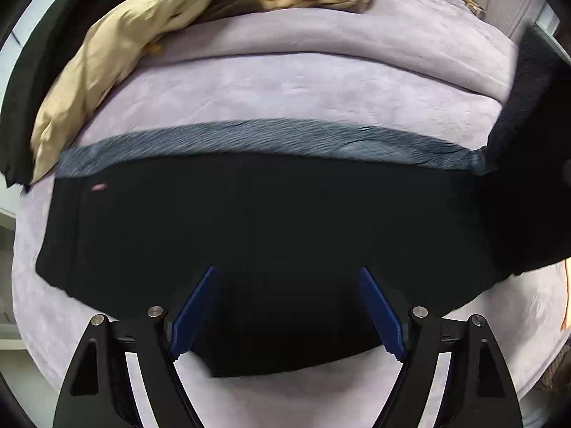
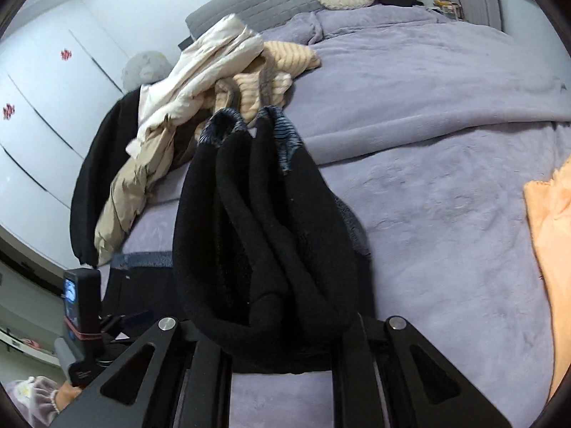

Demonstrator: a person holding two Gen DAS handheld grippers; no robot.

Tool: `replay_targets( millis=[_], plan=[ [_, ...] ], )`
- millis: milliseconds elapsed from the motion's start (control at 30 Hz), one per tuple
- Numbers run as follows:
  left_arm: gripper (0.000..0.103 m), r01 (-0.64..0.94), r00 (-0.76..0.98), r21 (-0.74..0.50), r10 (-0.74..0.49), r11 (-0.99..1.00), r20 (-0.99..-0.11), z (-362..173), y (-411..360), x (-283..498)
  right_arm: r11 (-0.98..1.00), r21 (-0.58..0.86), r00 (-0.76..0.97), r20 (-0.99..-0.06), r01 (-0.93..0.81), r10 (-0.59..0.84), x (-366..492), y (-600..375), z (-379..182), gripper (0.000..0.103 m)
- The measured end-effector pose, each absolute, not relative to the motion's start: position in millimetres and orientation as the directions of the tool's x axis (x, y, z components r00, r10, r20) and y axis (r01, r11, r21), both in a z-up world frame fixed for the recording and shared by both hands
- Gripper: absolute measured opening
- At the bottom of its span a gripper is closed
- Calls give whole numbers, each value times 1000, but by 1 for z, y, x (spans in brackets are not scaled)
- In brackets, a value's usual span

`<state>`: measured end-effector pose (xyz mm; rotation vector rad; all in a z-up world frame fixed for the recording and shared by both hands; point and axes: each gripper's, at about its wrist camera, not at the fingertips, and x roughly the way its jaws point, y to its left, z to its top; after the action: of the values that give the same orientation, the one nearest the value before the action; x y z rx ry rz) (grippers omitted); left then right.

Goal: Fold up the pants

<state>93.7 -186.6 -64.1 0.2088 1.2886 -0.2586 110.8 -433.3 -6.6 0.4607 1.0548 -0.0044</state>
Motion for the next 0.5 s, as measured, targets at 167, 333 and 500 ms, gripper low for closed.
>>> replay_targets(
  millis=[167,333,500],
  plan=[
    [82,264,246,13,-55,964,-968,-64,-112,105,990,67,333,-943,125,22,144,-303,-71,31],
    [82,209,252,27,-27,978,-967,-60,-62,120,983,-182,275,-947,-26,-168,148,-214,-82,65],
    [82,212,253,-1,-56,977,-966,-56,-57,132,997,41,355,-933,-61,61,116,-211,-24,67]
  ],
)
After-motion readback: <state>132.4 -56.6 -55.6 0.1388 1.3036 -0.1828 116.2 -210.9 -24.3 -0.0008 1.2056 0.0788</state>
